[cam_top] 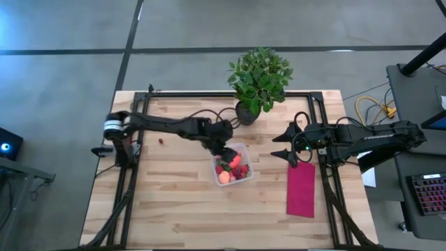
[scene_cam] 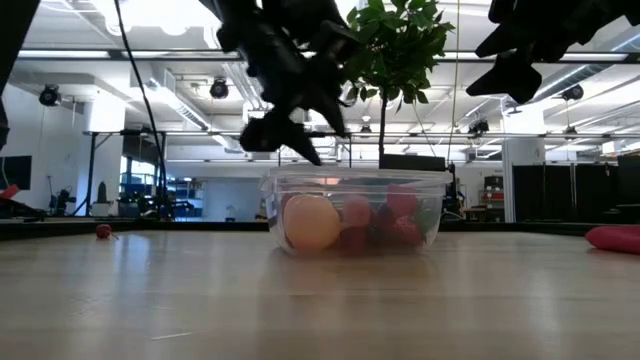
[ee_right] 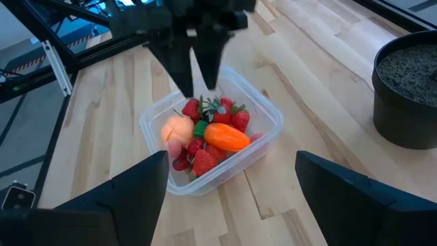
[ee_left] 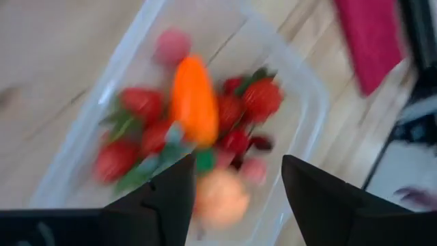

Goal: Pick and placing Produce into tupperware
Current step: Put the red cherry into the transparent bin

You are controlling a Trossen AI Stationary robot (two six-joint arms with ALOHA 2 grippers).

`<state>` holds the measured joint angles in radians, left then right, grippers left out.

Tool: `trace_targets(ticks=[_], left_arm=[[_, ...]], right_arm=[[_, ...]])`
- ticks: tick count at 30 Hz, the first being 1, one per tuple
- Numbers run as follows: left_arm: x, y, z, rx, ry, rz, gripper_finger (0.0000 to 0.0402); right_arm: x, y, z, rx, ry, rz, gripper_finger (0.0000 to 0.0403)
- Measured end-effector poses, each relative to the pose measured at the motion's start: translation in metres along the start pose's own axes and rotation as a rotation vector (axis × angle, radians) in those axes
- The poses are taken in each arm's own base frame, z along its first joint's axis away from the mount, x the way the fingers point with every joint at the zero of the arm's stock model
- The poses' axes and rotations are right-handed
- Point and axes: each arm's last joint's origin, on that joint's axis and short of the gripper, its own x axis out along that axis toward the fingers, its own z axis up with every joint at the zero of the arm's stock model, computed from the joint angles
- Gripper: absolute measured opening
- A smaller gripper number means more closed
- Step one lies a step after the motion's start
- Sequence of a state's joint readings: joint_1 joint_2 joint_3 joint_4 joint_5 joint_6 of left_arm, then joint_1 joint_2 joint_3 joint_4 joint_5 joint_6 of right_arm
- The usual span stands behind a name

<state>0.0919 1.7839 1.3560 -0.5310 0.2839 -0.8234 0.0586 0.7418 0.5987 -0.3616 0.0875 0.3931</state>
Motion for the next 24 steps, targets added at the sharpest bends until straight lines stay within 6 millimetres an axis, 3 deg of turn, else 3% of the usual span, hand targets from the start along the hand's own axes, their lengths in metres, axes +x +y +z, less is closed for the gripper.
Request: trace_targets(ticks=[5,10,13,18,24], left_arm=[[-0.044,0.007,-0.028,0.275,0.145,0.165,0.0195],[-0.083,0.031,-0.063,0.417,0.265,0.545,0.0193],[-0.102,0.055,-0.073,0.24,0.272,0.742,0.0193],[-0.112,0.108,-0.079,-0.371,0.238,0.845,0.0193],[-0.106,0.142,-0.081,-0.509,0.08,0.756,0.0193]], right_arm=[[0.0,0.0,0.0,0.0,0.0,0.0,0.0306],[0.0,0.0,0.0,0.0,0.0,-0.001,0.0304],[0.0,0.0,0.0,0.0,-0.001,0.0,0.0307],[0.0,0.0,0.0,0.0,0.0,0.0,0.0311],[0.0,0.0,0.0,0.0,0.0,0.0,0.0306]])
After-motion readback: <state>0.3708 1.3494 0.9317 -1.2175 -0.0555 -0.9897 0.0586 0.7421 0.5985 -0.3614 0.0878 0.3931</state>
